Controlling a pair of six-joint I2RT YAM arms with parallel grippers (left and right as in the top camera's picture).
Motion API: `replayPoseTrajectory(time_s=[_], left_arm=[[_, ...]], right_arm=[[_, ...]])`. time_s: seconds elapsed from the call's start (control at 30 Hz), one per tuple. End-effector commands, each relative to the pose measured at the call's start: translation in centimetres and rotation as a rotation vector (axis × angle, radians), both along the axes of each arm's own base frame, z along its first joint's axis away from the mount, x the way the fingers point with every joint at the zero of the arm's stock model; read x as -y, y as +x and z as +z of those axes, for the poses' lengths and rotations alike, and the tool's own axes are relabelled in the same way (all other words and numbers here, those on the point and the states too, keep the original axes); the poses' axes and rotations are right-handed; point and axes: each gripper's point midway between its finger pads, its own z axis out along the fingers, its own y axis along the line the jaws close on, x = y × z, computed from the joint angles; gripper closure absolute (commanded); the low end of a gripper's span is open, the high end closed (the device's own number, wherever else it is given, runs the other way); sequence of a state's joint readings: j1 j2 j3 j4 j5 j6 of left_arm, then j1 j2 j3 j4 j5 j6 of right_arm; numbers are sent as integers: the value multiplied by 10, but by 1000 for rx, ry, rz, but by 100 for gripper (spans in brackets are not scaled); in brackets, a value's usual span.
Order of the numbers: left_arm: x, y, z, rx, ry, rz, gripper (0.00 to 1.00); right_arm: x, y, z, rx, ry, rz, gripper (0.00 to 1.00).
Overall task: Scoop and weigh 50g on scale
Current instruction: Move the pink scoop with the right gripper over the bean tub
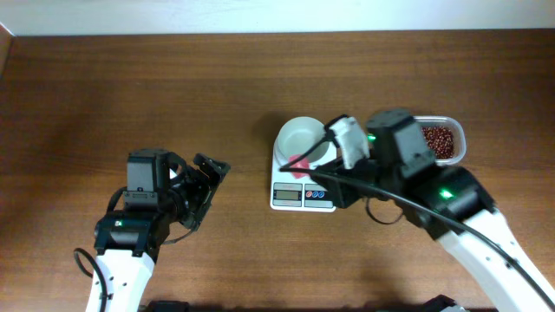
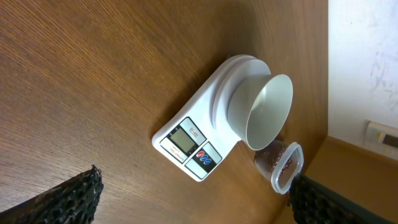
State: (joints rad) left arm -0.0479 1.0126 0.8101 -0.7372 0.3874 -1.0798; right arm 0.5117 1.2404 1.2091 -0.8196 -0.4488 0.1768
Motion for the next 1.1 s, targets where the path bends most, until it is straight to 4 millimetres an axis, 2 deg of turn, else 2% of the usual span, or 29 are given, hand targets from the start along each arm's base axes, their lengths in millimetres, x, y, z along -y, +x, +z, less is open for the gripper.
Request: replayPoseTrajectory(time_s=[0.0,0.13,0.23,0.3,0.37,0.4,0.47,0.53,0.6,0.67,0.73,0.8,0.87,0.93,0.97,1.03,1.07], left_arm=[[-4,-1,-1,5,32,-19,1],[-4,-12,-8,-49,32,-21,1],[-2,-15,-9,-1,103,-147,1],[4,-17,-5,64,137,-271,1],[11,-16,9,155,159,-380,1],[19,-13,28,261,181,-490,1],[22,-9,48,346,224,-562,1],[24,-10,50,364,228,-585,1],[32,-14,55,455,259,-716,1],[40,-26,50,500,304,-858,1],[46,-31,46,502,327,-910,1],[23,-19,36,446,476,-850,1],[27,-23,36,443,446,-861,1],[35,-32,35,532,504,-1040,1],[45,-38,37,582,506,-1117,1],[63,-47,37,669,547,-1268,1],[63,-47,34,656,590,-1286,1]], right_arm=[[20,-7,32,100,29,-38,96],[29,-17,45,141,32,-54,96],[60,-22,37,159,-87,-162,96],[76,-28,43,196,-120,-210,96],[83,-34,49,221,-119,-226,96],[85,-37,51,227,-117,-227,96],[87,-38,51,228,-123,-233,96],[92,-38,47,222,-152,-252,96],[96,-39,44,211,-171,-264,96],[96,-38,46,214,-160,-272,96],[92,-31,55,230,-112,-308,96],[94,-28,55,239,-121,-321,96],[97,-29,55,241,-129,-330,96],[119,-25,53,260,-203,-432,96],[134,-24,57,294,-244,-496,96],[150,-26,65,342,-266,-556,96],[152,-29,68,353,-264,-564,96]])
